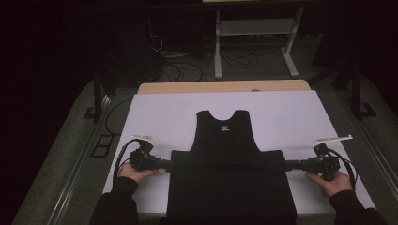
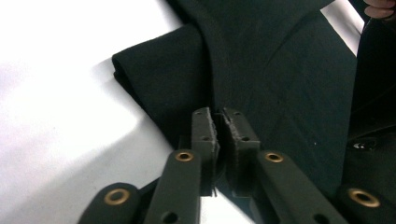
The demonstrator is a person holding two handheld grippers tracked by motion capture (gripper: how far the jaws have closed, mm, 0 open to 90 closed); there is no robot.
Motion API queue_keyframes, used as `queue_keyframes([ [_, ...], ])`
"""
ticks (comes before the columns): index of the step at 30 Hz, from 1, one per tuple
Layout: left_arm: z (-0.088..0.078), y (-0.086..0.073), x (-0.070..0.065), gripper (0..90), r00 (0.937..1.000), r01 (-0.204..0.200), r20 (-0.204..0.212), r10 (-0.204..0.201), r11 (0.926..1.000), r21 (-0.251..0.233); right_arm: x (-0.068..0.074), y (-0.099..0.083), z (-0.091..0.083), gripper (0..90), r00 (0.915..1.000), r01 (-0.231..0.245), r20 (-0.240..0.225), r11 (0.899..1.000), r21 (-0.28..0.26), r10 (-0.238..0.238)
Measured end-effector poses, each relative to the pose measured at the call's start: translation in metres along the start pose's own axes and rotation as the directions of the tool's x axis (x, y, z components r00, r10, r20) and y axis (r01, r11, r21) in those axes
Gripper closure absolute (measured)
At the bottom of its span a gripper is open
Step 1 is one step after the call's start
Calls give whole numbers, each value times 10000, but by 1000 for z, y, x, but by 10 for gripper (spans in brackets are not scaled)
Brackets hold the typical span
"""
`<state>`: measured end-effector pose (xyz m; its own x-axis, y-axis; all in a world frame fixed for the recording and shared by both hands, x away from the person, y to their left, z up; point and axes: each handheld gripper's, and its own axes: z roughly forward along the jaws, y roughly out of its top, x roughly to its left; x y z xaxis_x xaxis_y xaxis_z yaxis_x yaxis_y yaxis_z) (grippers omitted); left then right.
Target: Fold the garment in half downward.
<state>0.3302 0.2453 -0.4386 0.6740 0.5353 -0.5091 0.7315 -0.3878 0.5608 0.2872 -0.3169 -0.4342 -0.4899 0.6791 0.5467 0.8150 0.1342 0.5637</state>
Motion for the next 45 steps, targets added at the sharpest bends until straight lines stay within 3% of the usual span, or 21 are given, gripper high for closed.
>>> queue_keyframes([
  [4, -2, -1, 1, 746, 9999, 36, -102, -38, 9999, -125, 1, 1, 0, 702, 9999, 115, 94, 9997, -197, -113],
  [6, -2, -1, 1, 658, 9999, 59, -133, -62, 9998, -184, 1, 1, 0, 657, 9998, 138, 163, 9996, -250, -134],
  [7, -3, -1, 1, 658, 9992, 144, -357, -155, 9994, -311, 2, 1, 0, 622, 9992, 184, 360, 9993, -340, -172],
  [8, -4, -1, 1, 626, 9991, 71, -426, -87, 9993, -372, 2, 1, -1, 563, 9984, 242, 525, 9989, -398, -221],
  [17, -5, 1, -5, 398, 9939, -568, -983, 506, 9965, -616, 5, 2, -1, 349, 9952, 528, 854, 9968, -603, -475],
  [22, -7, 3, -13, 261, 9826, -1391, -1395, 1230, 9839, -1124, 10, 5, -2, 221, 9890, 1082, 1092, 9912, -767, -995],
  [26, -8, 5, -14, 167, 9797, -1525, -1501, 1331, 9801, -1267, 13, 7, -3, 131, 9835, 1447, 1258, 9830, -1134, -1302],
  [34, -9, 11, -12, 13, 9789, -1471, -1657, 1198, 9755, -1639, 16, 15, -5, 14, 9733, 2004, 1393, 9714, -1272, -1826],
  [37, -9, 13, -12, 0, 9744, -1635, -1813, 1329, 9725, -1657, 18, 20, -3, 0, 9682, 2179, 1514, 9685, -1206, -1990],
  [41, -10, 16, -15, 0, 9707, -1736, -1957, 1397, 9703, -1682, 20, 27, -3, 0, 9539, 2307, 2222, 9665, -1123, -2018],
  [45, -10, 20, -19, 0, 9672, -1859, -2049, 1502, 9682, -1676, 21, 33, -7, 0, 9572, 2340, 2008, 9658, -1120, -2086],
])
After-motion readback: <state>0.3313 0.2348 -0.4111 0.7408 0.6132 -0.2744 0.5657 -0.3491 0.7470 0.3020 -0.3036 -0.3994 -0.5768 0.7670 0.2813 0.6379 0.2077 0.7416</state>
